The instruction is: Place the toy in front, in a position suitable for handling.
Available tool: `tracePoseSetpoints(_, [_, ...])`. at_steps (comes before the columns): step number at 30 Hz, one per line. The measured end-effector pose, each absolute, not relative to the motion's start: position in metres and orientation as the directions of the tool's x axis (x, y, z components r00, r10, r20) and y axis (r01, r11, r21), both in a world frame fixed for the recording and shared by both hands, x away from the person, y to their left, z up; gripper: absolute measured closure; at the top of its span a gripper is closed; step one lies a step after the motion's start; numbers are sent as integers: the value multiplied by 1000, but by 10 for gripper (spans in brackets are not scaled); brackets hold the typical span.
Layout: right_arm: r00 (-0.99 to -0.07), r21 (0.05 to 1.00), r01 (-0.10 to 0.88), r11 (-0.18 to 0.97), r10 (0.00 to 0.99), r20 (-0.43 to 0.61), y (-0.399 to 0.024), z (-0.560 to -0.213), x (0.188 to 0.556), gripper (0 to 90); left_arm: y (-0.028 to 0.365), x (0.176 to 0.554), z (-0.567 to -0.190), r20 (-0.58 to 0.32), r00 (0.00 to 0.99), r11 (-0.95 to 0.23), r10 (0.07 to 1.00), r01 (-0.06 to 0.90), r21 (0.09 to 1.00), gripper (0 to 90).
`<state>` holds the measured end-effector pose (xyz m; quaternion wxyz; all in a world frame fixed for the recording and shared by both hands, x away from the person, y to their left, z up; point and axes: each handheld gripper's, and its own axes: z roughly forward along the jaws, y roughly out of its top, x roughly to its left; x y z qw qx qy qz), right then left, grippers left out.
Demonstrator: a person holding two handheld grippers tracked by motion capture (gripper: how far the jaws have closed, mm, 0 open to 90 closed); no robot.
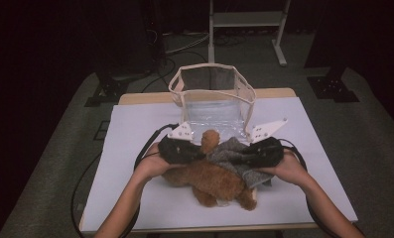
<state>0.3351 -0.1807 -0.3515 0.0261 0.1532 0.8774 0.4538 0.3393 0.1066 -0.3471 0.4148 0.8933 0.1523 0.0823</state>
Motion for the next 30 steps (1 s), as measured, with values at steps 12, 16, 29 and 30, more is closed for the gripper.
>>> tracePoseSetpoints(12, [-966, 794, 206, 571, 249, 72, -163, -357, 320, 782, 125, 324, -355, 10, 936, -599, 352, 217, 771, 759])
tracePoseSetpoints(16, [-977, 799, 165, 578, 206, 53, -153, -355, 311, 782, 126, 328, -356, 7, 933, -595, 359, 223, 772, 759])
tracePoseSetpoints(29, [-951, 777, 247, 579, 297, 82, -189, -369, 313, 782, 129, 329, -356, 19, 931, -608, 365, 223, 762, 756])
tracePoseSetpoints(30, [-954, 785, 241, 571, 290, 81, -186, -366, 314, 782, 130, 328, -355, 20, 933, -610, 360, 219, 761, 755])
